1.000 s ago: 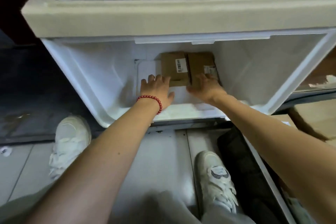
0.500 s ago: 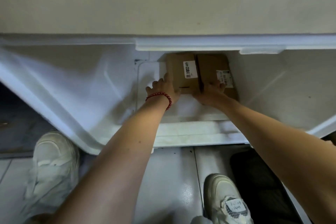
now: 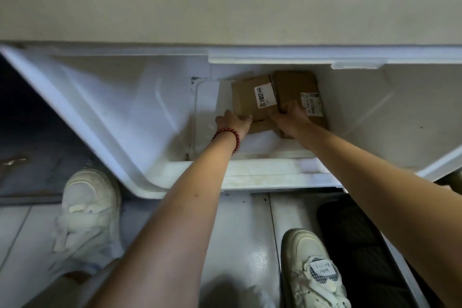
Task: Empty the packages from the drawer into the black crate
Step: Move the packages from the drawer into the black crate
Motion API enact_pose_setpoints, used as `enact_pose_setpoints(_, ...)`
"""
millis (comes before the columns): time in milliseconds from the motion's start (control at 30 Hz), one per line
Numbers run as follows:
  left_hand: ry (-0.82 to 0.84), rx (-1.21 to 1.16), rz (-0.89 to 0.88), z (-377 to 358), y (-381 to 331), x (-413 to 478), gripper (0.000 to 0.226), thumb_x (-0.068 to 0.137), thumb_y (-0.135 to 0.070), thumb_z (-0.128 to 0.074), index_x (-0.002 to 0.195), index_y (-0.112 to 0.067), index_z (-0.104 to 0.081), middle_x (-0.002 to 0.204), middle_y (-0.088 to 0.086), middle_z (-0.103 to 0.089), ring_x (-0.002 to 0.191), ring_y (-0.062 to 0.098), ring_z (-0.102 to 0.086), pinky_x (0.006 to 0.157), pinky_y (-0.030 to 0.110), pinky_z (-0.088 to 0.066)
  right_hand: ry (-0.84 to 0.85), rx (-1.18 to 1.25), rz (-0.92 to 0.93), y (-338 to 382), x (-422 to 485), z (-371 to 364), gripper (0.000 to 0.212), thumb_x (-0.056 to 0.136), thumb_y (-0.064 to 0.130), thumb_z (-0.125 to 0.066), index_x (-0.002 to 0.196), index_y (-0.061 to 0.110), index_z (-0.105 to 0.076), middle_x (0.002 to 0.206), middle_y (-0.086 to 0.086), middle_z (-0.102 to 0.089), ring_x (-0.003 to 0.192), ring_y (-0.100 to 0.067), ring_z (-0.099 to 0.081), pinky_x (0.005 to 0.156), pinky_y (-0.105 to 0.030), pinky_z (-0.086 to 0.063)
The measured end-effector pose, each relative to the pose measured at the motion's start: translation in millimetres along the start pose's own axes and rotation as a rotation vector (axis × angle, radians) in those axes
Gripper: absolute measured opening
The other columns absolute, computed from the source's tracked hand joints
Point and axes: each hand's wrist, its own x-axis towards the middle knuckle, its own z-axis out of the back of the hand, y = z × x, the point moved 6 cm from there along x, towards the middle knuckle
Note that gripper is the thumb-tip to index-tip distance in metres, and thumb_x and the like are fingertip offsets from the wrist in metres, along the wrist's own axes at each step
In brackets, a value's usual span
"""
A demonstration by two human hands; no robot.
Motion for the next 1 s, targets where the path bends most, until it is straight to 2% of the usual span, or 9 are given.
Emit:
enact_pose_setpoints(133, -0.024, -0.137, 0.012, 8.1, -12.4, -40.3, 0.06, 0.086, -0.044, -0.063, 0.131, -0.01, -0.042, 0.13, 0.013, -0.05, 0.112, 0.031, -0.055, 0.091, 0.045, -0.053, 0.03, 0.203, 0.012, 7.8, -35.6, 15.5, 0.025, 0.099, 0.024, -0.052, 0.124, 0.018, -0.055, 0.118, -0.007, -0.061, 0.107, -0.027, -0.061, 0.085, -0.039, -0.057)
enact_pose_setpoints(367, 0.011, 0.026, -0.083, 33.0, -35.3, -136.4, 0.074, 0.086, -0.053, -0.059, 0.141, -0.008, -0.037, 0.136, 0.013, -0.051, 0.113, 0.031, -0.058, 0.094, 0.043, -0.052, 0.076, 0.462, 0.033, 4.8, -129.8, 48.4, 0.034, 0.095, 0.026, -0.061, 0.127, 0.017, -0.055, 0.121, -0.008, -0.059, 0.106, -0.024, -0.059, 0.071, -0.031, -0.052)
enact_pose_setpoints(433, 0.014, 0.065, -0.094, 33.2, -38.7, -164.6, 0.073, 0.089, -0.049, -0.058, 0.143, -0.006, -0.034, 0.14, 0.014, -0.047, 0.117, 0.033, -0.055, 0.098, 0.041, -0.048, 0.071, 0.483, -0.02, -2.3, -156.1, 53.8, 0.027, 0.094, 0.027, -0.063, 0.115, 0.012, -0.057, 0.121, -0.014, -0.059, 0.102, -0.026, -0.059, 0.067, -0.03, -0.051)
enact_pose_setpoints(533, 0.038, 0.069, -0.105, 30.6, -34.7, -208.1, 0.064, 0.091, -0.042, -0.059, 0.139, -0.003, -0.04, 0.138, 0.016, -0.049, 0.121, 0.032, -0.052, 0.098, 0.037, -0.046, 0.04, 0.502, -0.063, -9.6, -207.3, 62.9, 0.02, 0.094, 0.025, -0.062, 0.087, 0.013, -0.048, 0.109, -0.013, -0.056, 0.091, -0.022, -0.057, 0.066, -0.029, -0.052)
enact_pose_setpoints(667, 0.107, 0.05, -0.063, 32.8, -24.7, -256.0, 0.058, 0.087, -0.044, -0.064, 0.126, -0.005, -0.05, 0.12, 0.011, -0.056, 0.103, 0.026, -0.059, 0.072, 0.032, -0.058, 0.003, 0.609, -0.024, -16.5, -274.9, 75.8, 0.023, 0.095, 0.018, -0.06, 0.075, 0.013, -0.05, 0.085, -0.007, -0.055, 0.07, -0.014, -0.049, 0.079, -0.034, -0.049)
enact_pose_setpoints(767, 0.175, -0.018, -0.081, 39.5, -26.1, -284.9, 0.049, 0.084, -0.043, -0.069, 0.119, -0.009, -0.057, 0.114, 0.006, -0.06, 0.103, 0.021, -0.059, 0.07, 0.028, -0.057, -0.019, 0.723, 0.002, -23.3, -307.4, 81.6, 0.011, 0.093, 0.02, -0.064, 0.094, 0.01, -0.061, 0.094, -0.004, -0.059, 0.076, -0.01, -0.055, 0.073, -0.028, -0.052)
enact_pose_setpoints(833, 0.181, -0.086, -0.118, 43.8, -26.0, -304.4, 0.028, 0.083, -0.036, -0.072, 0.1, -0.017, -0.061, 0.102, 0.002, -0.065, 0.095, 0.017, -0.06, 0.075, 0.03, -0.055, -0.048, 0.79, 0.022, -31.3, -323.9, 81.9, 0.02, 0.092, 0.02, -0.065, 0.109, 0.011, -0.061, 0.104, -0.002, -0.063, 0.088, -0.01, -0.061, 0.072, -0.027, -0.052)
enact_pose_setpoints(900, 0.142, -0.118, -0.142, 44.6, -20.1, -319.3, 0.025, 0.08, -0.033, -0.075, 0.09, -0.022, -0.055, 0.09, -0.005, -0.061, 0.087, 0.014, -0.058, 0.072, 0.029, -0.055, -0.073, 0.859, 0.036, -41.5, -338.9, 80.0, 0.034, 0.091, 0.018, -0.066, 0.123, 0.013, -0.057, 0.112, 0.0, -0.065, 0.1, -0.012, -0.064, 0.071, -0.027, -0.053)
enact_pose_setpoints(1000, 0.166, -0.183, -0.167, 37.2, -15.2, -330.3, 0.056, 0.072, -0.035, -0.082, 0.119, -0.018, -0.056, 0.106, -0.002, -0.065, 0.086, 0.014, -0.059, 0.065, 0.026, -0.05, -0.063, 0.925, 0.027, -52.8, -350.3, 83.1, 0.028, 0.093, 0.019, -0.063, 0.12, 0.022, -0.058, 0.115, 0.0, -0.066, 0.106, -0.019, -0.065, 0.079, -0.031, -0.055)
